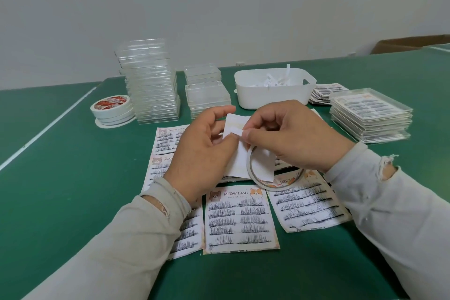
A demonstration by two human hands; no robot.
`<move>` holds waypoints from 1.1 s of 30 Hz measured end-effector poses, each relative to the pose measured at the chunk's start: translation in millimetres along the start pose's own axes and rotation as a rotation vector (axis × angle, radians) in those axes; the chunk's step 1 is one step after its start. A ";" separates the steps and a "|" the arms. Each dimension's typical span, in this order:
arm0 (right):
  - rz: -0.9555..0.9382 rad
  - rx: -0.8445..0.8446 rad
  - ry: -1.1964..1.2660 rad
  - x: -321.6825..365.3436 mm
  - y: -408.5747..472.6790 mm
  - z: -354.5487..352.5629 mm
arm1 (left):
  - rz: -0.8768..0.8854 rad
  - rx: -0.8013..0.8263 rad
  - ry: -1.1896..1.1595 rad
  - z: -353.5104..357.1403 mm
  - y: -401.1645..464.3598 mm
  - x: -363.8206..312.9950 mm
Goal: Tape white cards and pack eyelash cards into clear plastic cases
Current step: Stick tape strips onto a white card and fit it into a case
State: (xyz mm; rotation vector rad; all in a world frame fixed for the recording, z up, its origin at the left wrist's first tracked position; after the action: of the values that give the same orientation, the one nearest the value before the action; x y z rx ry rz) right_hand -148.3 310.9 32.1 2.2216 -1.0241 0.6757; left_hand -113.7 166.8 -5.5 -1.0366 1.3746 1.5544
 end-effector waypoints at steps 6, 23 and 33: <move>-0.014 -0.080 -0.084 -2.5 2.1 -2.9 | 0.006 0.032 -0.034 3.3 -0.4 0.9; 0.026 -0.134 -0.193 -0.4 2.9 -5.6 | 0.030 0.044 -0.033 7.2 -1.8 -1.0; 0.061 -0.127 -0.189 -3.3 3.0 -6.4 | 0.053 0.038 0.045 6.8 -2.9 -1.0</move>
State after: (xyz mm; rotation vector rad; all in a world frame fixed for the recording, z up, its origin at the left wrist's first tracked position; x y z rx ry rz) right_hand -153.9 315.4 35.3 2.1809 -1.1974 0.4193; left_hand -111.2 173.7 -5.1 -1.0248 1.4680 1.5458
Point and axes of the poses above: each hand's wrist, its own y-axis towards the middle knuckle, its own z-axis out of the palm, x = y × z, the point moved 7 cm from there along y, towards the middle knuckle, and after that the axes turned 12 degrees about -y, right-handed, at the moved point
